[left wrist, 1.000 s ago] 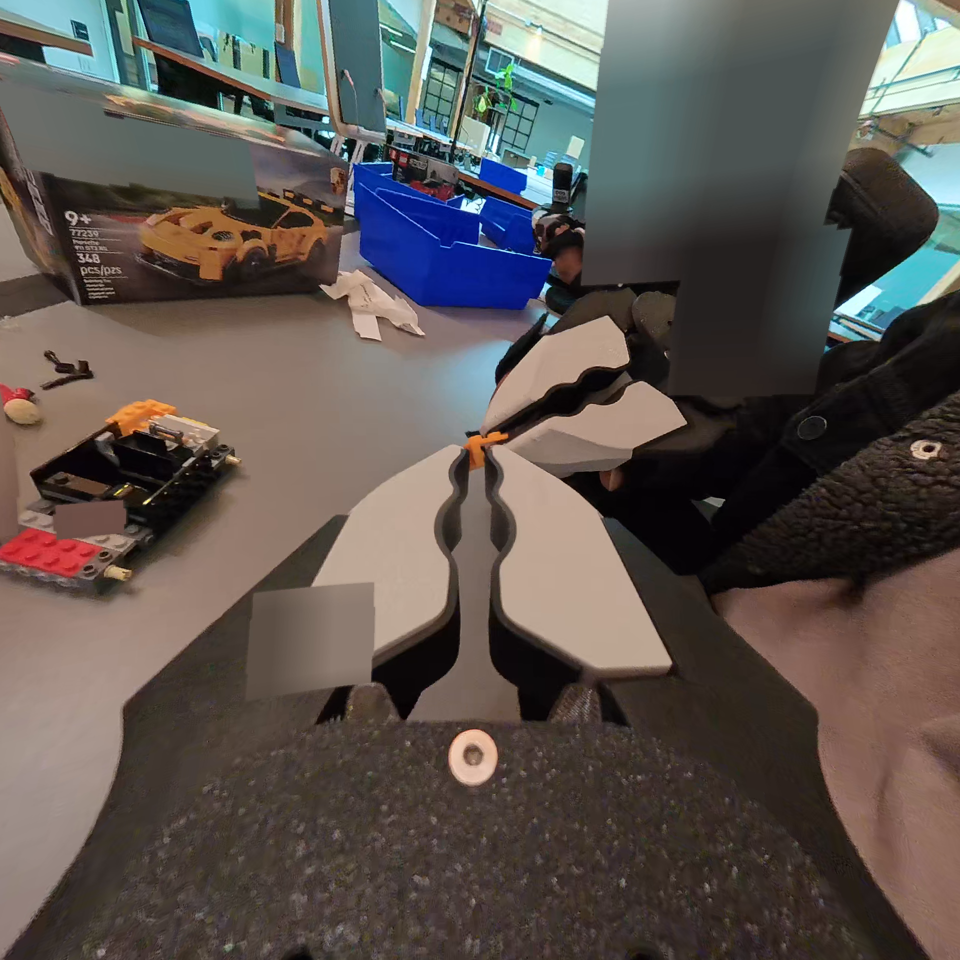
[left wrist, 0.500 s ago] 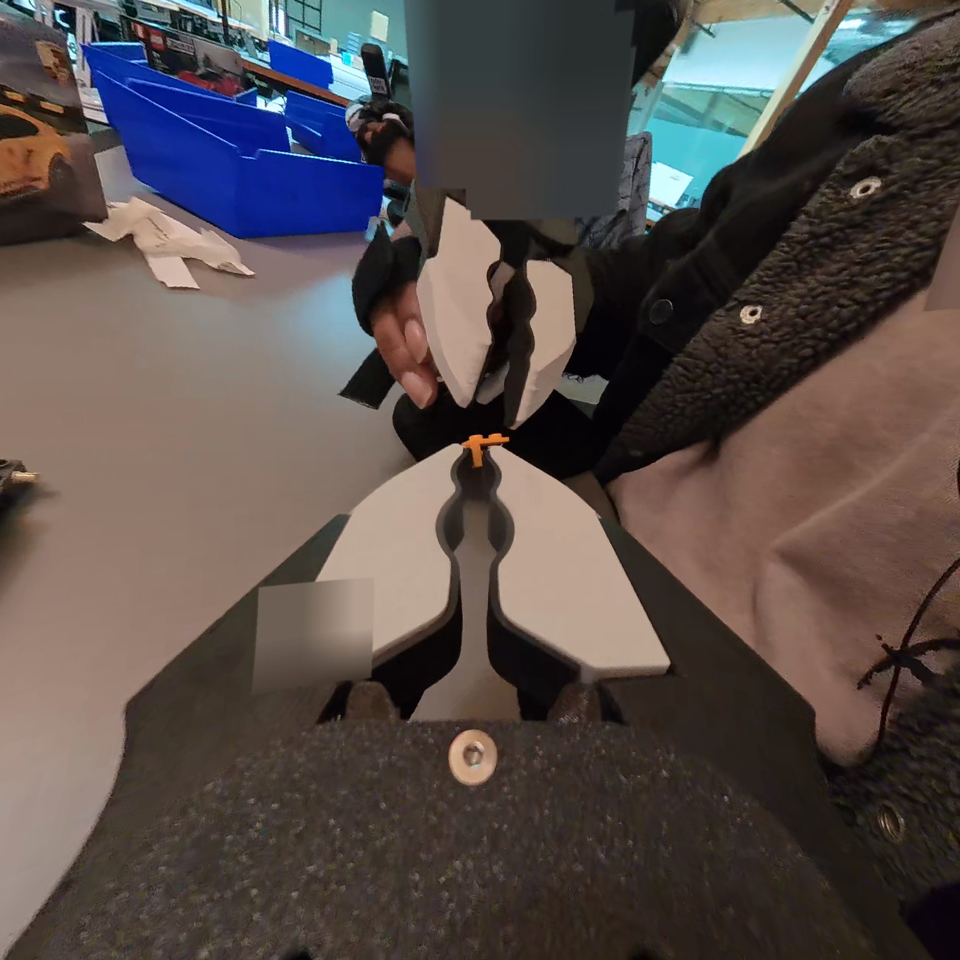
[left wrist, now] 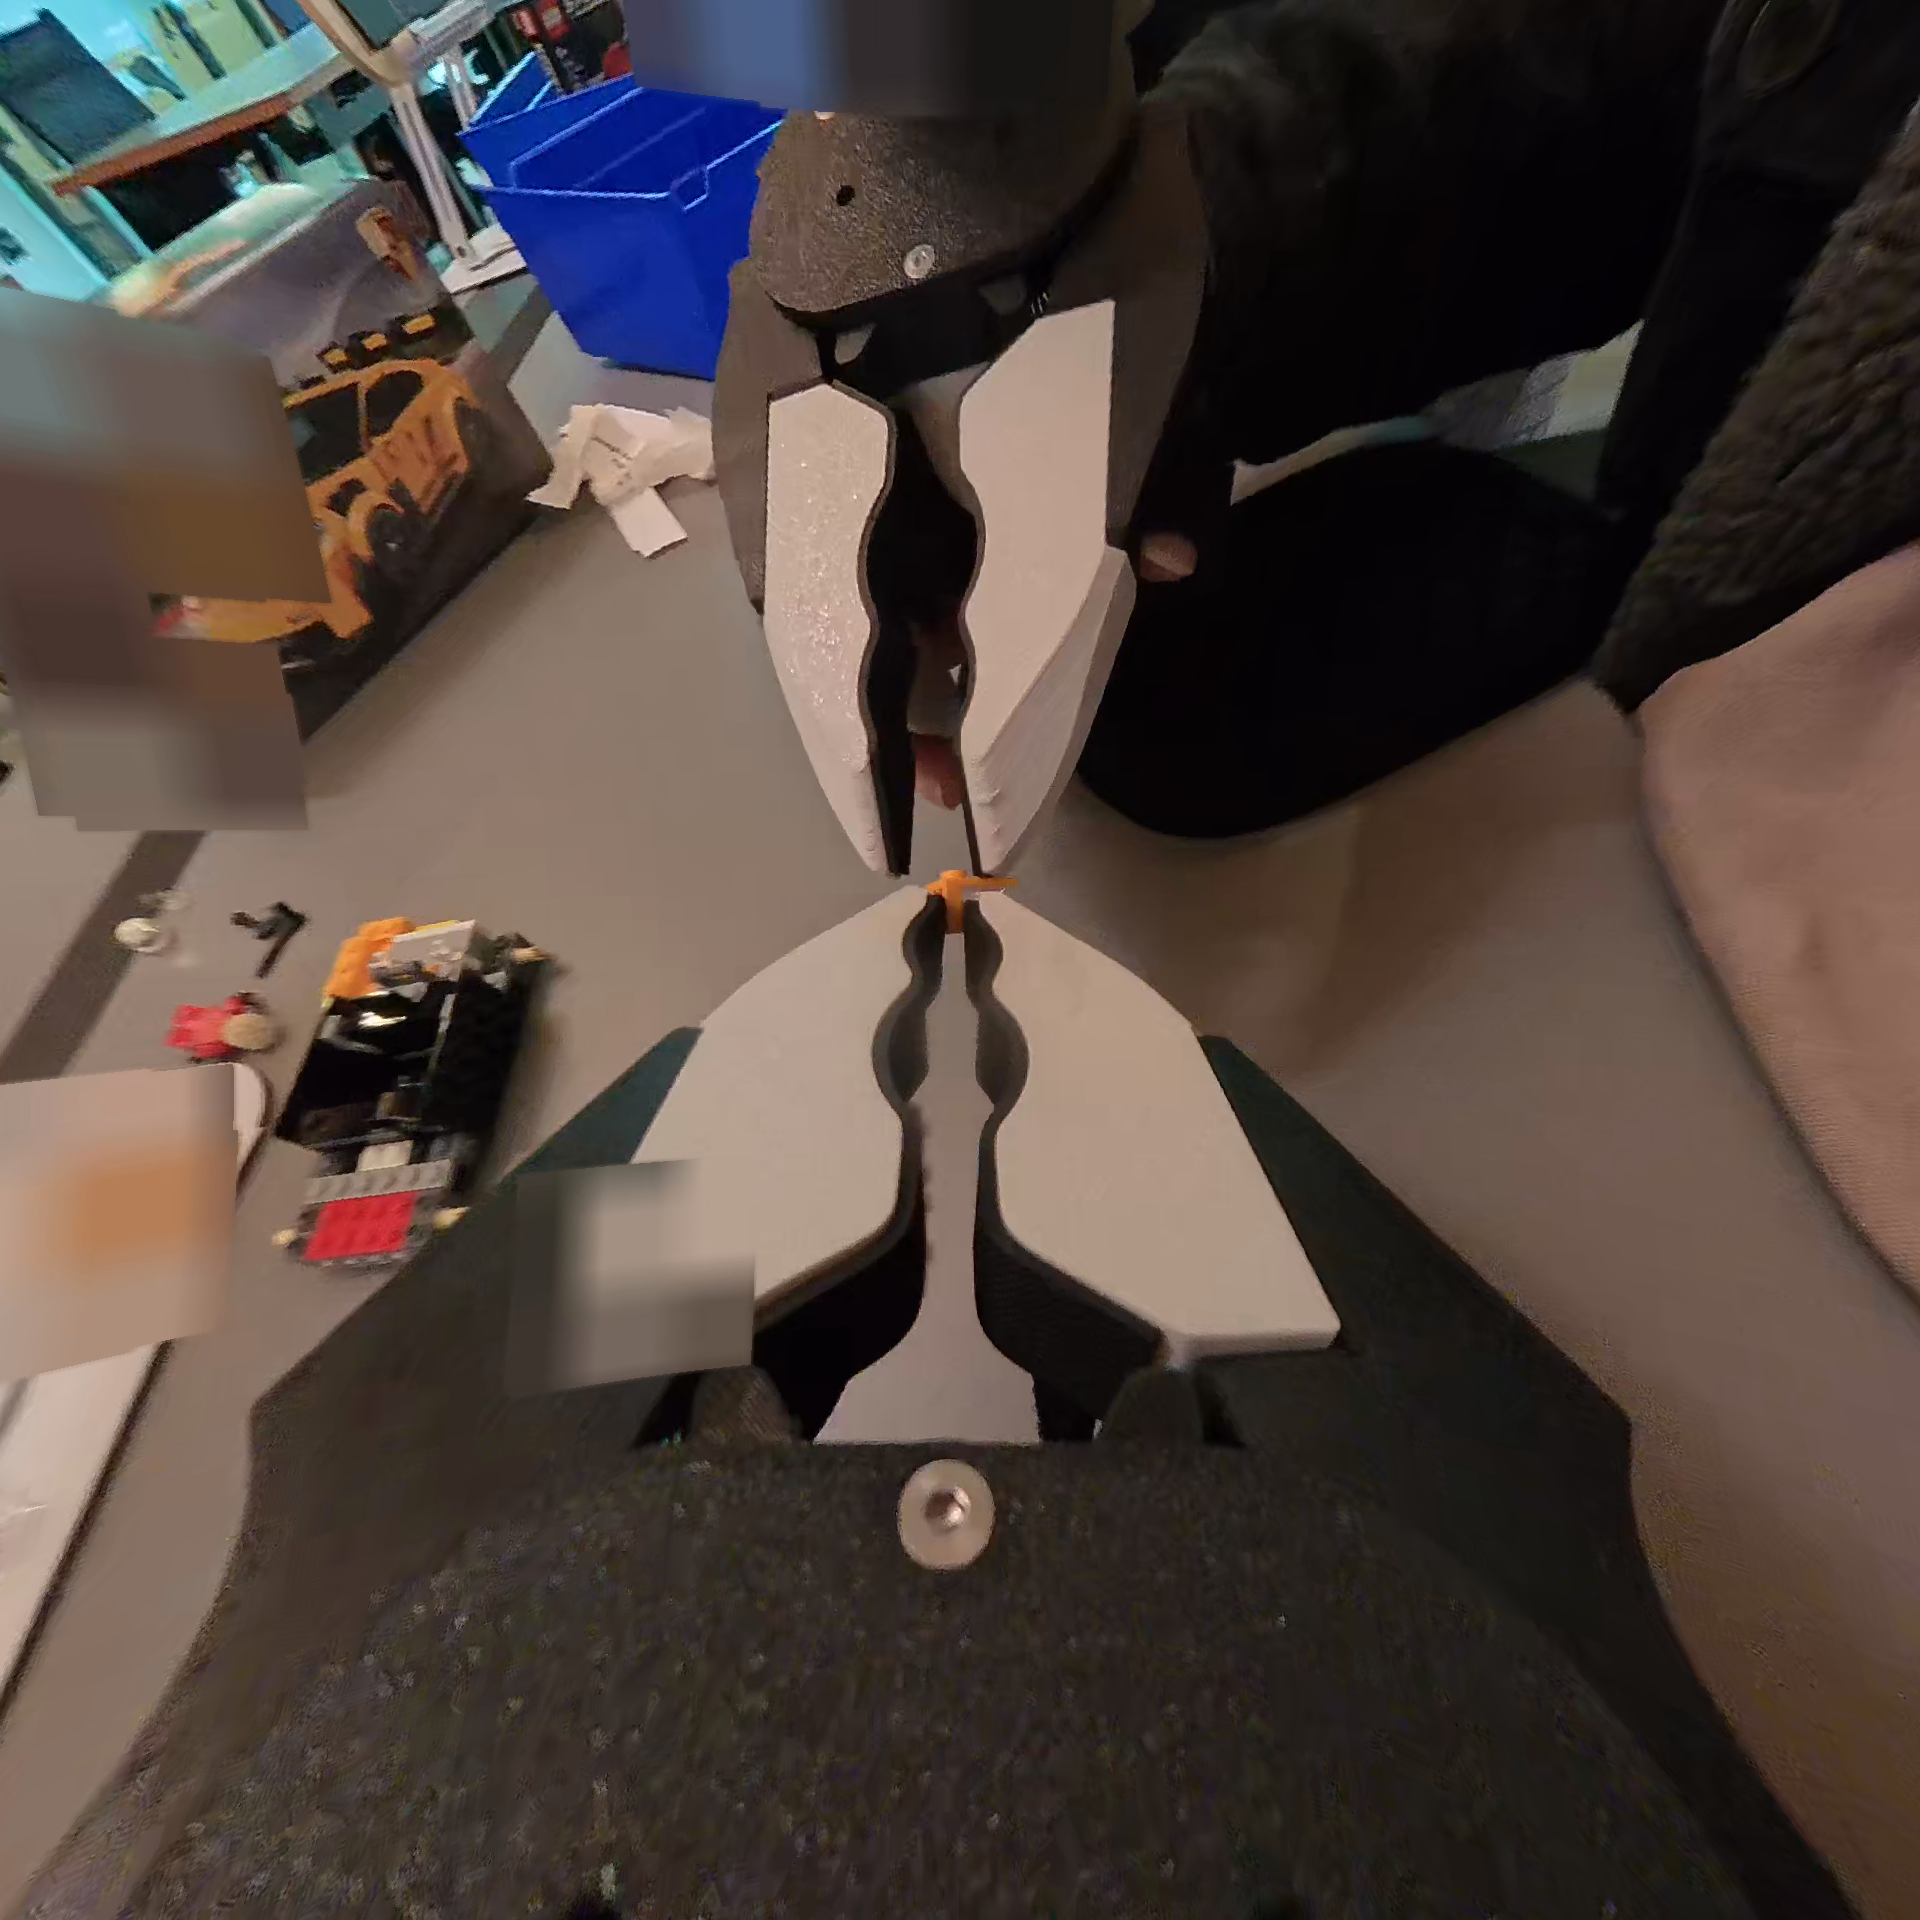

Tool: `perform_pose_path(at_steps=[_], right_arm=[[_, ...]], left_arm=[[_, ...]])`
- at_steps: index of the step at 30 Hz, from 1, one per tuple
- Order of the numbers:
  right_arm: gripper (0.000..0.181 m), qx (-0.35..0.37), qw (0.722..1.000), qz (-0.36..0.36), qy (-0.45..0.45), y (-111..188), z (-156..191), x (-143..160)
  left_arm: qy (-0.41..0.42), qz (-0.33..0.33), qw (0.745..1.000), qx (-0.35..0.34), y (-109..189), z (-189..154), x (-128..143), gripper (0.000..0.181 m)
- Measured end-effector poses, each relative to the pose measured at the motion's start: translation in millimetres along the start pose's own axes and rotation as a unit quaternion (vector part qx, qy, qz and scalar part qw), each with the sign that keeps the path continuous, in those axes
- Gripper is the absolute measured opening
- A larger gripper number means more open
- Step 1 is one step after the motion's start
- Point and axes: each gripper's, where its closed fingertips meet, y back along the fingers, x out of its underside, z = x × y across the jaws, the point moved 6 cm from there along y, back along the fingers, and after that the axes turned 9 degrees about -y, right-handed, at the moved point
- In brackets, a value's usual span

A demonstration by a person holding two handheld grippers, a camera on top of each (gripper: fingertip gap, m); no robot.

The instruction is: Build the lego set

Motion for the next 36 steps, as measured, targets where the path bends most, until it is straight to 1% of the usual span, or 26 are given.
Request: perform_pose_path(at_steps=[4, 10, 14, 16, 18, 20, 22, 25, 28, 30, 32, 34, 36], right_arm=[[0.014, -0.018, 1.0, 0.005, -0.025, -2, -3, 0], [0.01, -0.002, 0.999, 0.032, -0.036, -12, -11, 5], [0.008, -0.025, 0.998, 0.036, -0.033, -15, -16, 8], [0.007, -0.033, 0.999, 0.023, -0.014, -15, -21, 7], [0.007, -0.027, 0.999, 0.015, 0.028, -15, -31, 10], [0.007, -0.025, 0.998, 0.026, 0.056, -17, -43, 17], [0.007, -0.033, 0.996, 0.041, 0.069, -22, -52, 23], [0.007, -0.058, 0.994, 0.057, 0.071, -30, -57, 28], [0.007, -0.072, 0.993, 0.067, 0.071, -34, -60, 30], [0.007, -0.077, 0.992, 0.071, 0.072, -34, -61, 31], [0.007, -0.079, 0.991, 0.074, 0.075, -32, -61, 33], [0.007, -0.084, 0.991, 0.074, 0.074, -31, -61, 33], [0.007, -0.087, 0.99, 0.076, 0.075, -30, -61, 34]], left_arm=[[-0.055, 0.04, 0.997, -0.039, -2, 1, 1, 0.004], [-0.115, 0.096, 0.986, -0.068, -7, -1, 6, 0.004], [-0.127, 0.105, 0.984, -0.07, -8, -2, 9, 0.004], [-0.108, 0.089, 0.988, -0.072, -7, 1, 9, 0.004], [-0.05, 0.086, 0.993, -0.06, -2, 9, 17, 0.02], [0.031, 0.089, 0.995, -0.034, 3, 17, 34, 0.035], [0.1, 0.108, 0.989, -0.009, 4, 22, 53, 0.045], [0.132, 0.15, 0.98, 0.011, -3, 20, 73, 0.05], [0.145, 0.179, 0.973, 0.023, -9, 16, 85, 0.044], [0.157, 0.164, 0.974, 0.021, -9, 18, 83, 0.036], [0.168, 0.156, 0.973, 0.023, -10, 18, 83, 0.033], [0.161, 0.154, 0.975, 0.021, -12, 18, 82, 0.026], [0.158, 0.152, 0.976, 0.02, -14, 17, 81, 0.025]])
